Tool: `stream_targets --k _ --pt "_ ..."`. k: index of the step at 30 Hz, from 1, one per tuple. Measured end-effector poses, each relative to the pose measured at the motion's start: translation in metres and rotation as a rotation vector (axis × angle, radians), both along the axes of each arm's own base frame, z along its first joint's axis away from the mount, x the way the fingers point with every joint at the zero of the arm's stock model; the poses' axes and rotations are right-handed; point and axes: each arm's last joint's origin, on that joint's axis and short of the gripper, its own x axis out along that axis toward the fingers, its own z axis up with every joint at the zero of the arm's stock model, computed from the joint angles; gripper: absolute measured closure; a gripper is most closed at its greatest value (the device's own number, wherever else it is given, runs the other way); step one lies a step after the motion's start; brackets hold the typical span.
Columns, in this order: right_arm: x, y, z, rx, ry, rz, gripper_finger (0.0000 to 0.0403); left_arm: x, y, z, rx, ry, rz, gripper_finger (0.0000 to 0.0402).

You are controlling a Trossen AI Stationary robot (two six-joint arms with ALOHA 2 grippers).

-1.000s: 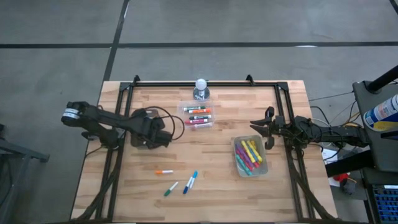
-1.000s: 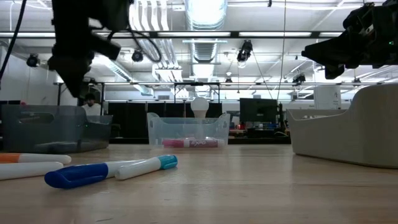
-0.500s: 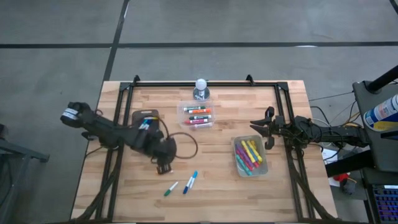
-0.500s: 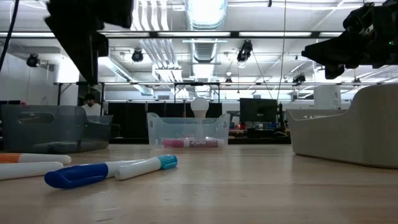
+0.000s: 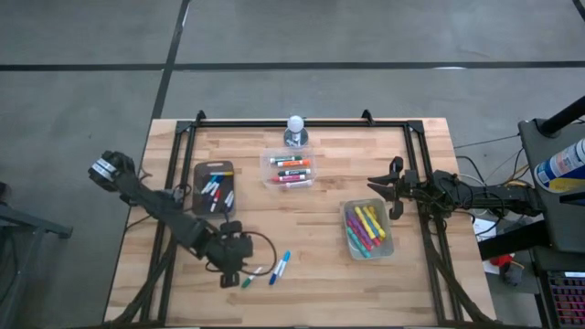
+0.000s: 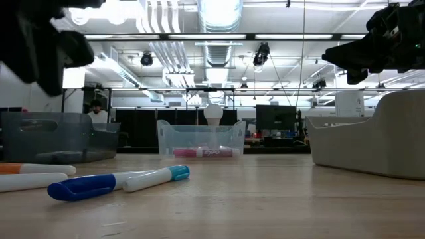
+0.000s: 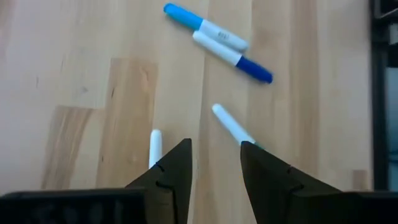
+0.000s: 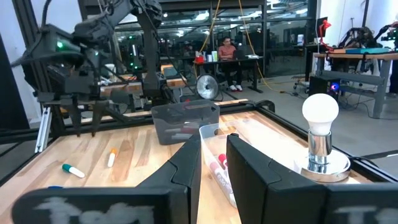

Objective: Pick & Place Markers
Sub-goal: Put the orange mini marker into the transparent black bin

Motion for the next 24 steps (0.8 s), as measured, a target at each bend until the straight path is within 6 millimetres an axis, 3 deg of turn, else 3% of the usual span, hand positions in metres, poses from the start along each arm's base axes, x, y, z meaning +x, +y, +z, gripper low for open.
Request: stream_targets --k 15,24 --pt "0.000 0.000 0.000 0.000 0.000 0.000 0.0335 -0.025 0.014 -0.053 0.112 0.087 0.070 0.0273" --pt "0.000 0.000 0.000 0.000 0.000 0.000 0.0335 -0.029 0.018 -0.075 0.061 -0.006 0.091 0.0273"
